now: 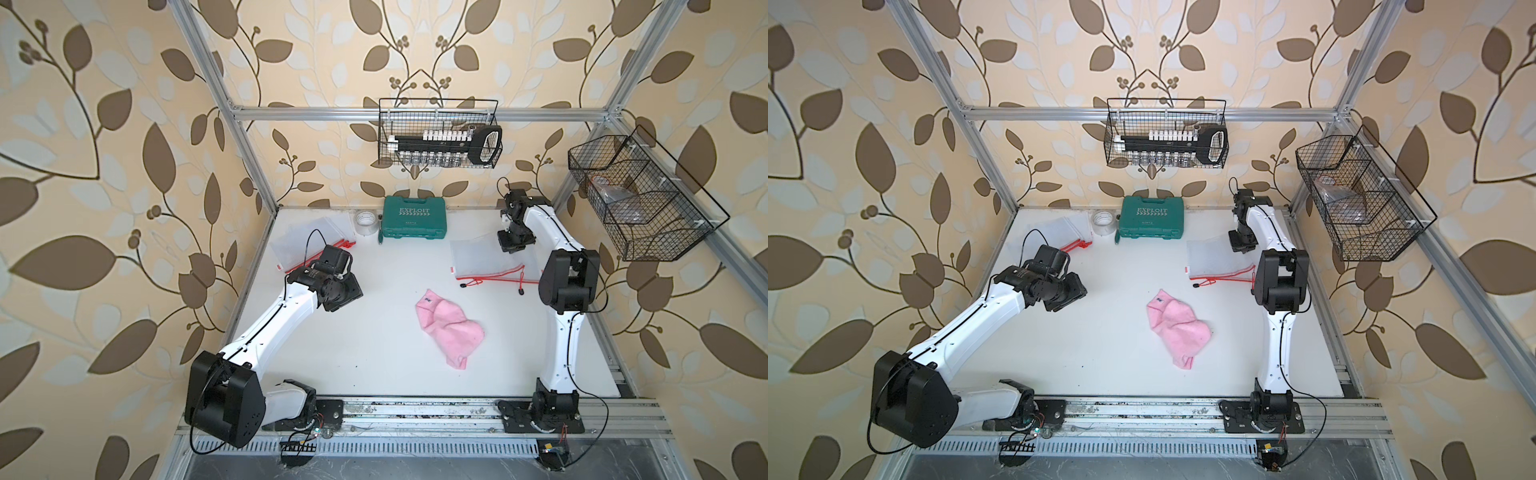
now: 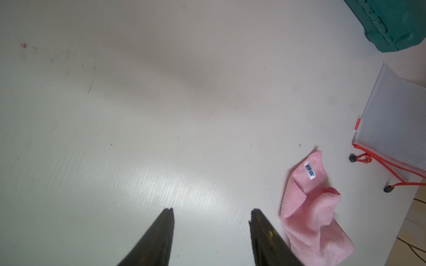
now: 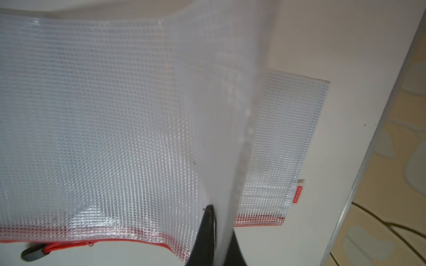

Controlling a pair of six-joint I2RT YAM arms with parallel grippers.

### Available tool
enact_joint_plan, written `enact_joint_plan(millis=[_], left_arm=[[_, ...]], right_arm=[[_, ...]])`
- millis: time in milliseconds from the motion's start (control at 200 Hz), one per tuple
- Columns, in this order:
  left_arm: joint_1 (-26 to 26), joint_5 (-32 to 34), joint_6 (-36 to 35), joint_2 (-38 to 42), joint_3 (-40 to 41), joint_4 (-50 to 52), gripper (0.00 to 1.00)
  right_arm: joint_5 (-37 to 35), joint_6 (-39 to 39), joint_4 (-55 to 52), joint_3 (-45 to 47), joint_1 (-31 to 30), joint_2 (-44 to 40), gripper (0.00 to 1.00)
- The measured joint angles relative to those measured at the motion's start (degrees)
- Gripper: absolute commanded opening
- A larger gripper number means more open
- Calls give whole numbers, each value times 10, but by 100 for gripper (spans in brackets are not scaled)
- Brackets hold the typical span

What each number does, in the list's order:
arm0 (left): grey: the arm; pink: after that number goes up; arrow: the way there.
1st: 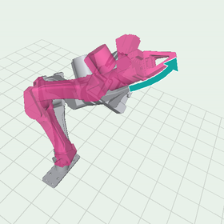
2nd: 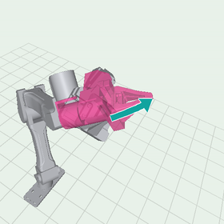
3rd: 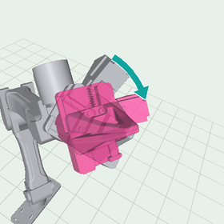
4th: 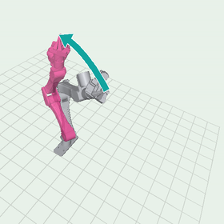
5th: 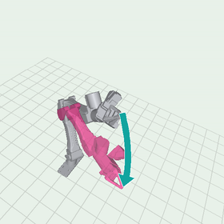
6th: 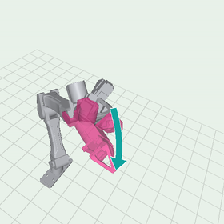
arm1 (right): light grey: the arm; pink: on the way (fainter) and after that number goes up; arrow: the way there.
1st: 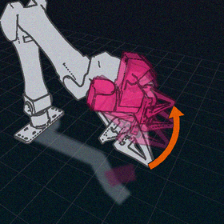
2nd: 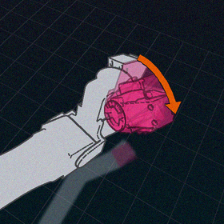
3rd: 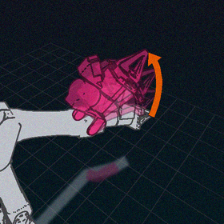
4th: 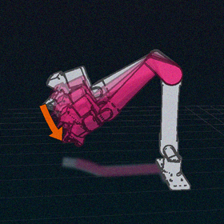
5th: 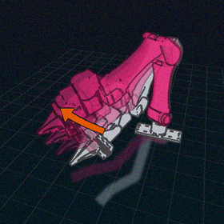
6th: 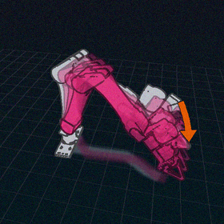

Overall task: Wipe the document bag
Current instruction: Move the document bag.

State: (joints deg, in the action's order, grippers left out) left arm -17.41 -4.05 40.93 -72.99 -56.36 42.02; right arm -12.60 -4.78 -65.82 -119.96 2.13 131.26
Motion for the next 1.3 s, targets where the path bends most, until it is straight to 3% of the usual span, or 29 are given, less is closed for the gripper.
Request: enact_joint_plan(millis=[490,570,685,795,850,1110,1300], left_arm=[[25,0,0,-29,-10,2,56],[36,0,0,-29,-10,2,56],[47,0,-1,-29,-10,2,57],[56,0,-1,-29,-10,2,58],[62,0,-1,-28,-10,2,58],[88,-3,-1,-16,-10,1,62],[172,-30,-2,-5,-1,-7,67]], right_arm=[[-33,-24,24,-15,42,44,0],[-33,-24,30,-15,40,44,10],[-35,-22,42,-7,36,44,52],[-39,-21,46,1,35,44,70],[-45,-18,49,3,33,43,74],[-55,-5,65,33,24,-7,75],[-3,39,73,49,-27,-76,89]])
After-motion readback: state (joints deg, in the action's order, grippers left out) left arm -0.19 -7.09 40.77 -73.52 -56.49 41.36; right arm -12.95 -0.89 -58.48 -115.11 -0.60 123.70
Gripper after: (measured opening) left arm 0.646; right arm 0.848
